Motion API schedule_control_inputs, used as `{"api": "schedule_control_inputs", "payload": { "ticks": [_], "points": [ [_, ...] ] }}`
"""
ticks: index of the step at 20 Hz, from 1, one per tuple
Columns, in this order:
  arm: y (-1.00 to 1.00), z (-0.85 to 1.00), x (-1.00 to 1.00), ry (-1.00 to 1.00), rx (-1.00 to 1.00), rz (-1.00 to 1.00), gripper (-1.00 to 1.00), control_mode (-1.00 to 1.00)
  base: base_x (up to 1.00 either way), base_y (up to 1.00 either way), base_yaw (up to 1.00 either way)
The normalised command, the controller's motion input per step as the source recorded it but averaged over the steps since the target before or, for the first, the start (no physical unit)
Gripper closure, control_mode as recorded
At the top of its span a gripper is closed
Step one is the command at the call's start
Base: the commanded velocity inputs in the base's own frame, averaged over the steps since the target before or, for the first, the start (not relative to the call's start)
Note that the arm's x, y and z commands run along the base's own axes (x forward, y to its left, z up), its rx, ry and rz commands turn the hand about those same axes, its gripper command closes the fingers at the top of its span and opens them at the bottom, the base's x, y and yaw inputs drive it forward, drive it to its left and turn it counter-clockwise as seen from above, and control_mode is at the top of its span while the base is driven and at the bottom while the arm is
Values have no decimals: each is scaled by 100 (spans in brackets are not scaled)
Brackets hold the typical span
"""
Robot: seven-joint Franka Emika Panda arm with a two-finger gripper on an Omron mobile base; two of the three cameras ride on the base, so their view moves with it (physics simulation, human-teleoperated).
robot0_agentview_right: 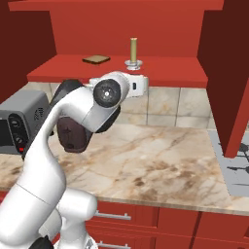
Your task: Pick the candle and candle from the dining table and place them in the open cabinet. Close the cabinet after placing the objects.
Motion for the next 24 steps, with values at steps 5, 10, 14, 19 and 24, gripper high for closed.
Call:
{"api": "schedule_control_inputs", "payload": {
  "ticks": [5, 10, 14, 19, 24],
  "points": [
    [6, -18, -38, 28, 0, -14, -100, -100, 0, 0, 0],
    [6, -25, -36, 28, 0, -14, -100, -100, 0, 0, 0],
    [6, -29, -36, 19, 0, -11, -100, -100, 0, 0, 0],
    [5, -40, -37, 4, 0, -7, -100, -100, 0, 0, 0],
    [1, -46, -33, 2, 0, 0, -100, -100, 0, 0, 0]
  ]
}}
